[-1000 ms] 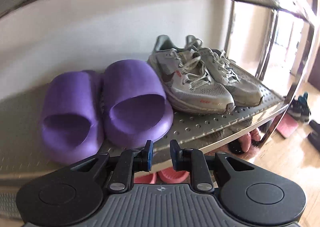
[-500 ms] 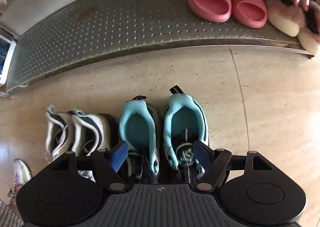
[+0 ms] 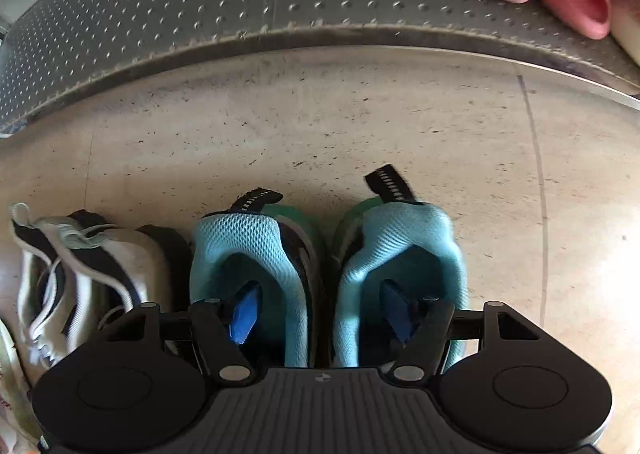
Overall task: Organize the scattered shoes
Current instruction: 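Move the right tool down to the black-teal sneaker pair on the floor, then grasp the black-teal sneakers by the heels with the right tool and lift, then carry the black-teal sneakers onto the shelf beside the purple slides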
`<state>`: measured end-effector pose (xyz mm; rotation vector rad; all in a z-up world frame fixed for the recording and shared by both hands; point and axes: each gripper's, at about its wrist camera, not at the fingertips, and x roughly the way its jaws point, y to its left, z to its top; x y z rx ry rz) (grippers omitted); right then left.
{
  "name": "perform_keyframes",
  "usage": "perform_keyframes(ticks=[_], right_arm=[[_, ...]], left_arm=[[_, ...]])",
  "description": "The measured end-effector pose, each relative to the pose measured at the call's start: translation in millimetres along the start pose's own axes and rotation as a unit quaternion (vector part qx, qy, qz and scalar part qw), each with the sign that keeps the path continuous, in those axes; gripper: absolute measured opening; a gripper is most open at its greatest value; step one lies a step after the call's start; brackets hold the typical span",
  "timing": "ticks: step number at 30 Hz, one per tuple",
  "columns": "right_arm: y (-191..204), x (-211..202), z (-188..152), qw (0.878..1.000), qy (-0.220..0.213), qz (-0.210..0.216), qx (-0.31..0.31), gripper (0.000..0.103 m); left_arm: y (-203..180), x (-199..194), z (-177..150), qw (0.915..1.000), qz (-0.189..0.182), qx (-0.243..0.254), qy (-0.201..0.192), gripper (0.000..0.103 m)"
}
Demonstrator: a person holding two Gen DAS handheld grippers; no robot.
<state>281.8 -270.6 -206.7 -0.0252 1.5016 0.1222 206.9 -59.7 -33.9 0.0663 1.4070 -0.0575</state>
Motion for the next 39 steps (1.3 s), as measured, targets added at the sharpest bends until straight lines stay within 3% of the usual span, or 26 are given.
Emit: perform_keyframes(ticks=[2, 3, 5, 7, 8, 15, 19, 23, 28, 32, 36, 39], right_arm=[[1, 7, -4, 1.000, -0.014, -0.012, 0.001, 0.064], [3, 9, -5, 1.000, -0.023, -0.021, -0.001, 0.070], [4, 11, -10, 0.999, -0.037, -0.029, -0.006, 0.067], [6, 4, -13, 0.998, -0.056, -0.030, -0.006, 0.030], [5, 0, -13, 0.998, -0.060, -0.030, 0.000, 0.026], [4, -64, -59, 0.992, -0.117, -0.021, 0.035, 0.024], [6, -114, -94, 0.985, -0.162, -0.027, 0.052, 0.023], [14, -177, -120, 0.970, -0.230, -0.016, 0.075, 0.023], [58, -265, -124, 0.948, -0.319, -0.013, 0.020, 0.023], [102, -318, -92, 0.927, -0.373, -0.004, -0.035, 0.023], [153, -355, -16, 0.906, -0.417, -0.011, -0.076, 0.022], [185, -354, 56, 0.895, -0.435, -0.043, -0.089, 0.026]], left_arm=[[1, 2, 0, 1.0000, 0.000, 0.002, 0.003, 0.096], [1, 3, -1, 1.0000, 0.001, 0.002, 0.004, 0.096], [3, 3, -1, 1.0000, -0.001, 0.000, 0.005, 0.096], [7, 0, -1, 1.0000, 0.000, -0.004, 0.002, 0.096], [9, -2, -2, 1.0000, -0.001, -0.006, -0.001, 0.096], [21, -19, -7, 0.9995, 0.001, -0.014, -0.027, 0.096], [30, -39, -11, 0.9982, -0.017, -0.027, -0.051, 0.096], [39, -58, -16, 0.9959, -0.032, -0.040, -0.075, 0.096], [62, -71, -21, 0.9928, -0.028, -0.071, -0.093, 0.096], [84, -77, -24, 0.9887, -0.031, -0.109, -0.099, 0.096], [100, -84, -25, 0.9853, -0.039, -0.127, -0.107, 0.096], [108, -90, -24, 0.9839, -0.038, -0.131, -0.116, 0.096]])
